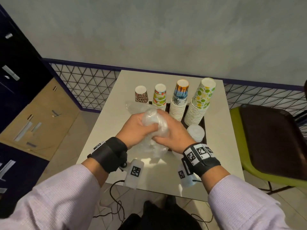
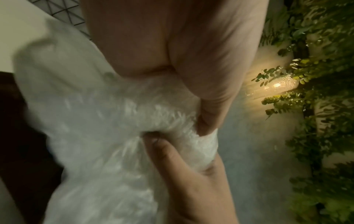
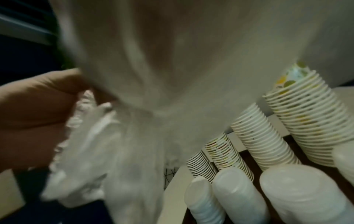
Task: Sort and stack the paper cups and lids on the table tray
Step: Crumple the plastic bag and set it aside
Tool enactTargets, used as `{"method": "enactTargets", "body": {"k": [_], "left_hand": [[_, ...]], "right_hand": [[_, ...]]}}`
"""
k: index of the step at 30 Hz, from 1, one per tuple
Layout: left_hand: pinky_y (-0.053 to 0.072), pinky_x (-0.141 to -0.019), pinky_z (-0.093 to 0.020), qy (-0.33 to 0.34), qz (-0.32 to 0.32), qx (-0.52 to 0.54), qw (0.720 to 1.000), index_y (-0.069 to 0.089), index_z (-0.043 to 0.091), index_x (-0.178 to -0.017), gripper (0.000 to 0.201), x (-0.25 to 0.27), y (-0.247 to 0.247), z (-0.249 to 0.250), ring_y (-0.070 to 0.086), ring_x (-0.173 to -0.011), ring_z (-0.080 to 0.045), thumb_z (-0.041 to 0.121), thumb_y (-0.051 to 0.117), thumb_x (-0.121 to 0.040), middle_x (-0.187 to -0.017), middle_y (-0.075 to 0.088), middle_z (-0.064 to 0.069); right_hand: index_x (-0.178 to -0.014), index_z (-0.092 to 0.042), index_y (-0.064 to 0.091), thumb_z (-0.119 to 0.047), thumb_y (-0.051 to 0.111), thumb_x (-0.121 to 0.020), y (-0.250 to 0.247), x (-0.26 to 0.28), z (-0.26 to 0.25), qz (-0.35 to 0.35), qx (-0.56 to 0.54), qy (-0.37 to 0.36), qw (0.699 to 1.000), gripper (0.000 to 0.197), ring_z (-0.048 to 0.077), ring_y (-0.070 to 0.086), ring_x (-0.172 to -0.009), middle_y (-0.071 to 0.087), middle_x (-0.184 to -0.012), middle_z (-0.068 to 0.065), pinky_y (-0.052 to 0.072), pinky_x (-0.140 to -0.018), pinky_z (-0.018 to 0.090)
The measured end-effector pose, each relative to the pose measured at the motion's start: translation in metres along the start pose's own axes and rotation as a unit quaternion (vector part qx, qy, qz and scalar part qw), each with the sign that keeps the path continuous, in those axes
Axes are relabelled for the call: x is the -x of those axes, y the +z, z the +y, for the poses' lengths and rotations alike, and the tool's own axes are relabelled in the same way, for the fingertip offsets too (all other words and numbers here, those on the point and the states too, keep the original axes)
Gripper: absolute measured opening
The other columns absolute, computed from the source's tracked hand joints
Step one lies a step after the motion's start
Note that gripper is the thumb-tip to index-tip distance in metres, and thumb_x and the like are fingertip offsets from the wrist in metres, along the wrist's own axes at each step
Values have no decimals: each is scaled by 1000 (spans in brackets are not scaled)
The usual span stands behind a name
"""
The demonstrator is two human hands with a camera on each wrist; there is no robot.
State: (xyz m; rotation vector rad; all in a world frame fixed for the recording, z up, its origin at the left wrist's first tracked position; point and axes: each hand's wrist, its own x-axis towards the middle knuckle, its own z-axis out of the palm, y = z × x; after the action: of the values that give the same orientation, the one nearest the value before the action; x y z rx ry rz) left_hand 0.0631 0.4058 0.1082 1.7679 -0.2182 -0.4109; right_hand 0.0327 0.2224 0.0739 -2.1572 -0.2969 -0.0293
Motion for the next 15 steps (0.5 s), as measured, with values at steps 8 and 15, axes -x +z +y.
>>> {"method": "enactTargets", "body": {"k": [8, 15], "left_hand": [[44, -102, -14, 61, 18, -122, 991, 64, 28, -121, 43, -5, 8, -6, 54, -124, -11, 33, 85, -84, -132, 49, 5], [56, -102, -47, 30, -75, -13, 997, 68, 24, -129, 44, -8, 6, 1, 72, -112, -19, 26, 78, -87, -118, 77, 0]], "right_hand": [[-94, -30, 72, -14, 82, -82, -7, 2, 6, 71, -125, 95, 985, 22, 14, 72, -84, 76, -89, -1, 60, -82, 39], [-101, -38, 58, -60, 75, -62, -10, 3, 7, 85, -74, 102, 988, 48, -3, 59, -94, 54, -106, -7, 50, -84, 18]]}}
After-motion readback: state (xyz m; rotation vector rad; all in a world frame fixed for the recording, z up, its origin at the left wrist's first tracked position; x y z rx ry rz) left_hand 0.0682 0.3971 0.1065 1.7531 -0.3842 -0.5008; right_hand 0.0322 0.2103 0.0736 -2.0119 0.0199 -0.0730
